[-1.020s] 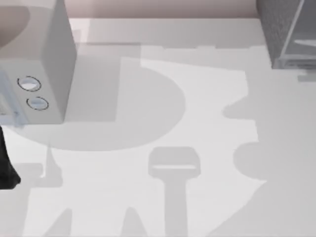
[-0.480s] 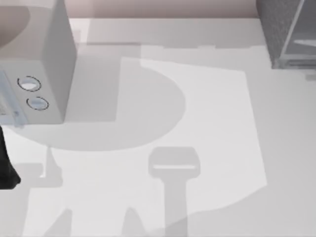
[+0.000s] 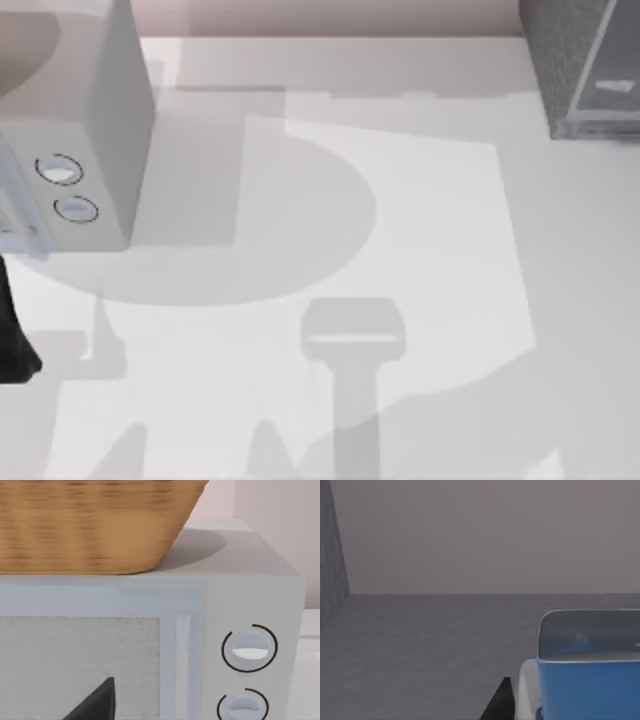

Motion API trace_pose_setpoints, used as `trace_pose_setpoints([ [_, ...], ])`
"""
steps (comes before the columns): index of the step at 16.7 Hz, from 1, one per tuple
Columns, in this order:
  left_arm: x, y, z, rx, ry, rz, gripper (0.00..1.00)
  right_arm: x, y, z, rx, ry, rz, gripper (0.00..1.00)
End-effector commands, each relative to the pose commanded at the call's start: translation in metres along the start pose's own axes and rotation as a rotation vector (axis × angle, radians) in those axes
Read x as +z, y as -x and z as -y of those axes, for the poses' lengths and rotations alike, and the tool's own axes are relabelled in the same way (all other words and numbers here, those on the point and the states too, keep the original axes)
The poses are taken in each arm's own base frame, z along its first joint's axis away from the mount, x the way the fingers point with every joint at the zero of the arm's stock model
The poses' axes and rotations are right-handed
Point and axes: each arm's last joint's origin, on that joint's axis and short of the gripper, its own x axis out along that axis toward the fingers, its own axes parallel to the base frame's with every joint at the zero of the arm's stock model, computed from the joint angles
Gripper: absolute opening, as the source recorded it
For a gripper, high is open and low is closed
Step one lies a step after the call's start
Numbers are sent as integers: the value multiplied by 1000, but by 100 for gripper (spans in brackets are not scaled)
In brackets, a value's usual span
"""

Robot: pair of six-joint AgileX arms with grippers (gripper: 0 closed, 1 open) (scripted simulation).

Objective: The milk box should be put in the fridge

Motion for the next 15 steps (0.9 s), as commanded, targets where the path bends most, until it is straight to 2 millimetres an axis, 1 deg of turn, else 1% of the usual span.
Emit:
trace_pose_setpoints([
  [5,0,0,0,0,0,0,100,29,-57,5,0,16,65,0],
  [7,0,0,0,0,0,0,100,33,-73,4,0,10,54,0],
  [10,0,0,0,0,0,0,100,30,-84,0,0,3,31,0],
  [14,0,0,0,0,0,0,100,30,-84,0,0,3,30,0],
  [15,0,0,0,0,0,0,100,30,-84,0,0,3,30,8],
])
